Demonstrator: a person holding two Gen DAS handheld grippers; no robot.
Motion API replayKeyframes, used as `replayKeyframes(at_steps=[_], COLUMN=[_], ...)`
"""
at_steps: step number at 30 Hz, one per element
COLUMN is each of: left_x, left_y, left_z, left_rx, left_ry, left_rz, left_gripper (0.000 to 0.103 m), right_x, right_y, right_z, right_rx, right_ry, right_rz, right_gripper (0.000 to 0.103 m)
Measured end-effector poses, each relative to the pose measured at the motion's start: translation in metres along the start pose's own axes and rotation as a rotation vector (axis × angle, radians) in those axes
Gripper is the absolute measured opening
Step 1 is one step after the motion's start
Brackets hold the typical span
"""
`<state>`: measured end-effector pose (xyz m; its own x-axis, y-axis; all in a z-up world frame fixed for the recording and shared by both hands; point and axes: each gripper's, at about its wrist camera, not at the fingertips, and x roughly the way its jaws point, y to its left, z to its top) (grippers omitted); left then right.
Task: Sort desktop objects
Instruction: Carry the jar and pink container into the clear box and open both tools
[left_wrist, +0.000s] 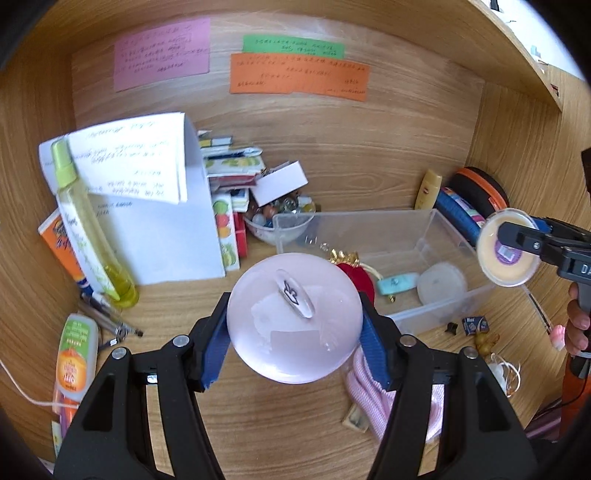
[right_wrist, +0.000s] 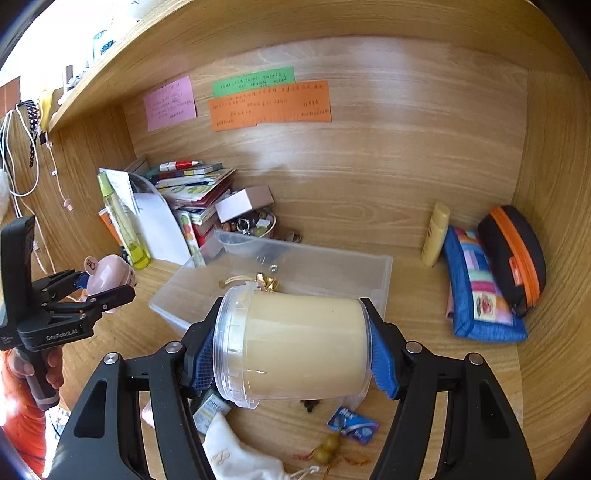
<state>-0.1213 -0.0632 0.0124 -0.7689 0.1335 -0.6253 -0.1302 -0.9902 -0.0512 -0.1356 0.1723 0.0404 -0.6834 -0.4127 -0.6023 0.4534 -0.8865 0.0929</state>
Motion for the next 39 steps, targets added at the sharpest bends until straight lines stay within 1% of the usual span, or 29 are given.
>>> replayKeyframes(at_steps=[8, 13, 16, 17, 18, 24, 28, 35, 39], left_x=[0.022, 0.043, 0.058, 0.064, 0.068, 0.096, 0.114, 0.136, 0.143], left_y=[-0.009, -0.015, -0.018, -0.02, -0.021, -0.027, -0.03, -0.033, -0.04], left_z=[0.016, 0.027, 0.031, 0.032, 0.033, 0.039, 0.041, 0.038, 0.037], left_rx=[0.027, 0.04, 0.049, 0.053, 0.056, 0.07, 0.078, 0.095, 0.124], left_ry=[0.006, 0.03, 0.049, 0.057, 0.063, 0.102, 0.133, 0.181, 0.199], left_rz=[-0.023, -0.042, -0.049, -0.052, -0.054, -0.077, -0.096, -0.095, -0.098], left_gripper=[0.062, 0.062, 0.062, 0.062, 0.062, 0.062, 0.062, 0.062, 0.062], right_x=[0.028, 0.046, 0.06, 0.065, 0.073, 0.101, 0.116, 0.135, 0.138], right_y=[-0.007, -0.013, -0.019, -0.021, -0.025, -0.031, -0.031, -0.03, -0.03], right_z=[0.018, 0.026, 0.03, 0.031, 0.031, 0.029, 0.029, 0.024, 0.023], right_rx=[-0.018, -0.028, -0.023, -0.016, -0.003, 0.002, -0.024, -0.082, -0.107], right_ry=[0.018, 0.039, 0.062, 0.095, 0.106, 0.15, 0.167, 0.186, 0.199], right_rz=[-0.001, -0.004, 0.001, 0.008, 0.012, 0.017, 0.001, -0.046, -0.094], right_gripper=[0.064, 0.064, 0.064, 0.064, 0.064, 0.064, 0.064, 0.064, 0.064])
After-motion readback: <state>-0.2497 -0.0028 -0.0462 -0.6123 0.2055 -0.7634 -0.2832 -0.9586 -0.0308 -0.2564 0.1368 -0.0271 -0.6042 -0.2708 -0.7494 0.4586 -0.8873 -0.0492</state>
